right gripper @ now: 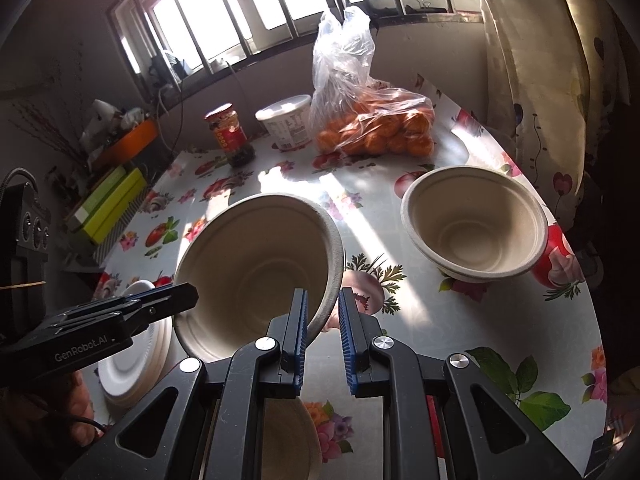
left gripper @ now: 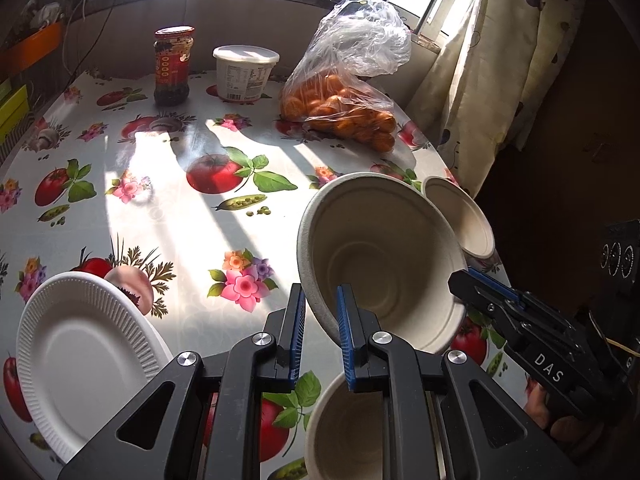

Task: Organize plates and bowls
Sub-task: 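Lift and carry the held bowls toward the bowl stack with both tools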

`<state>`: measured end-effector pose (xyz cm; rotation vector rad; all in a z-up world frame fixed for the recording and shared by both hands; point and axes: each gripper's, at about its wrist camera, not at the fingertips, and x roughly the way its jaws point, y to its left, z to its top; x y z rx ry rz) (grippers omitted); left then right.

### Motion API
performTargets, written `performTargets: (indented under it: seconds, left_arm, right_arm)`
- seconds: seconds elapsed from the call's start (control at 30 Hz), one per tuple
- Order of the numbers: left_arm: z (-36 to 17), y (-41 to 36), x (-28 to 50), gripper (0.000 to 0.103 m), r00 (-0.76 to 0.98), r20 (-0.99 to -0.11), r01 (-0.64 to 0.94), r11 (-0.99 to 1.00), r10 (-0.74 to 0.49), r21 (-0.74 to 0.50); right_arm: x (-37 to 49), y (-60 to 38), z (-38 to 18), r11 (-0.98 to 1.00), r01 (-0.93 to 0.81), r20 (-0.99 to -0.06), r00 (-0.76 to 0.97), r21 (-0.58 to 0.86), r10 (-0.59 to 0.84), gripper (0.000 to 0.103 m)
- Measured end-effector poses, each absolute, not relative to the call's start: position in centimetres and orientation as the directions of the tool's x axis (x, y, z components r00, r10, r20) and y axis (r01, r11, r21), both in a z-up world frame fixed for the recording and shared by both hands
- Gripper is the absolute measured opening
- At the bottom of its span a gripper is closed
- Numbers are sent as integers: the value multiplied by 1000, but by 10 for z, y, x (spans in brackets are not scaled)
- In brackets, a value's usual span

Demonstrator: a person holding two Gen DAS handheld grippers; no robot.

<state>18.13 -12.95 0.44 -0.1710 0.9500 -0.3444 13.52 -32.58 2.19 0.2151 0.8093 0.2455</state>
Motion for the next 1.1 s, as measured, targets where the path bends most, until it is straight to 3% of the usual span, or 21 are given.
performTargets:
  seconds: [0.5, 1.1]
  left_arm:
    - [17, -127, 139, 17, 537, -744, 250, 917, -397, -310]
    - [4, -124, 104, 17, 505, -761, 261, 913, -407, -315]
  right_arm:
    - [84, -323, 41, 953, -130, -653, 703, 274, 284, 16]
    - [41, -316, 26, 954, -97, -671, 691, 282, 269, 16]
